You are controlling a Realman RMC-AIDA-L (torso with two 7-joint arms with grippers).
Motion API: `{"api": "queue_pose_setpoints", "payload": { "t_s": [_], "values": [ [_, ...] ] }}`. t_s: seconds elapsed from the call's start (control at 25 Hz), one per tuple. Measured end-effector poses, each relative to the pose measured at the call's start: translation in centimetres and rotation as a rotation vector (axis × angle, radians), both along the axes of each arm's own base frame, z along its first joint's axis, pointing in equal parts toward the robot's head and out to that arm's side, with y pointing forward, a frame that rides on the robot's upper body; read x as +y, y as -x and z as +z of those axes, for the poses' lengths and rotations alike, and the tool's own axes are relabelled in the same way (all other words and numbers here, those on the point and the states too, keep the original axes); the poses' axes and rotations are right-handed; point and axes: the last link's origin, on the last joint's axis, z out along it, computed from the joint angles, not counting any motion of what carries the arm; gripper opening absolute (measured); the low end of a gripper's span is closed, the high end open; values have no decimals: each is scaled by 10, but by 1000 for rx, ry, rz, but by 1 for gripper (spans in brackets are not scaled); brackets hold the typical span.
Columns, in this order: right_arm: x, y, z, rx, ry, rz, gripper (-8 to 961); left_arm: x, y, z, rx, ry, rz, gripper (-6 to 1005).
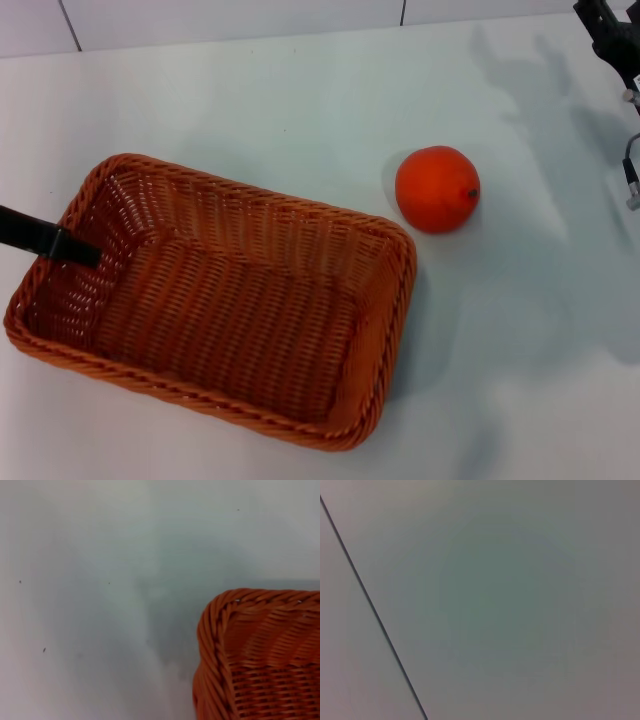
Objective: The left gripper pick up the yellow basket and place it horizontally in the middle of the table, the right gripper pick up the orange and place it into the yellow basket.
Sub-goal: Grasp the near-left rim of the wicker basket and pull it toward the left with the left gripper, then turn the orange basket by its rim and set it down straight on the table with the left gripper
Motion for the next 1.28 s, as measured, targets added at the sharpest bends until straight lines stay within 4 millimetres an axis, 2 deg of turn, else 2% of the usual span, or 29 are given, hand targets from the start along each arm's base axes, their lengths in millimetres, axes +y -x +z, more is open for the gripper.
{"api": "queue_pose_setpoints", "payload": {
  "t_s": [0.28, 0.44, 0.72, 1.28],
  "values": [
    [1, -2, -1, 1, 9, -17, 927, -1, -2, 3, 10, -14, -15, 211],
    [3, -2, 1, -1, 3, -19, 927, -1, -2, 12, -24, -66, -14, 191],
    [7, -2, 2, -2, 8, -27, 926, -5, 6, 36, -226, -208, 88, 171],
    [17, -3, 3, 64, 34, -62, 924, -10, 24, 17, -467, -319, 298, 172]
  ]
}}
